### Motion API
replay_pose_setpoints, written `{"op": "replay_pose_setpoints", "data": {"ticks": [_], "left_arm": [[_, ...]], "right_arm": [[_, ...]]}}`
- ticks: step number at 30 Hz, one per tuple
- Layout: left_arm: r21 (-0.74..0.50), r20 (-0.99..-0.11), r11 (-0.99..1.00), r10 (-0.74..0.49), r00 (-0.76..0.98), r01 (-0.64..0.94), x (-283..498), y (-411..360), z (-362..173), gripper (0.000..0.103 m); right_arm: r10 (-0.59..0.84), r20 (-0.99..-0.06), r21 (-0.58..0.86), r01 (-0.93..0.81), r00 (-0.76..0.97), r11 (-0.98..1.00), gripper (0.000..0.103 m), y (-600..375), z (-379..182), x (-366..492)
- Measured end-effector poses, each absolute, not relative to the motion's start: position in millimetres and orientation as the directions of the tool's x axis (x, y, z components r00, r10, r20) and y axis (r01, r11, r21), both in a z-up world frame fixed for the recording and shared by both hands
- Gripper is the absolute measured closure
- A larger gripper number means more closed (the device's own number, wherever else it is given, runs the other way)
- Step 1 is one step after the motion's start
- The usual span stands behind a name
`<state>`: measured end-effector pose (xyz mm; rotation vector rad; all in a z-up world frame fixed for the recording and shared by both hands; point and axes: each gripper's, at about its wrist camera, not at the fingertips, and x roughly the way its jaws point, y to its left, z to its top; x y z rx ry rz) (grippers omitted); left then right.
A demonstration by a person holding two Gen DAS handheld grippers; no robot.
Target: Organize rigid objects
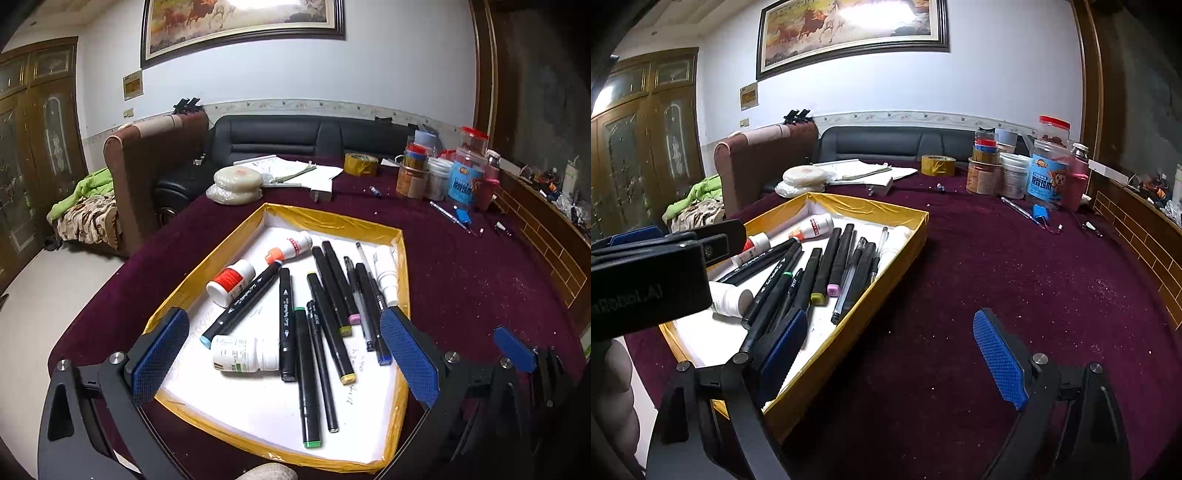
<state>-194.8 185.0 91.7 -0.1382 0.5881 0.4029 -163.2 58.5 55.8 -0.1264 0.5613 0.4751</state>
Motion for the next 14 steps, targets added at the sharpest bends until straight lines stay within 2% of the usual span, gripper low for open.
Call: {"op": "replay_pose_setpoints", "data": {"ticks": [14], "left_arm": [[-0.032, -0.609, 0.913, 0.305, 0.732, -0.407, -191.5, 196.1, 81.0, 0.000]], "right_arm": [[0.391, -0.576, -0.013, -0.486, 0.718, 0.874, 0.015, 65.9, 56.0, -162.1]]}}
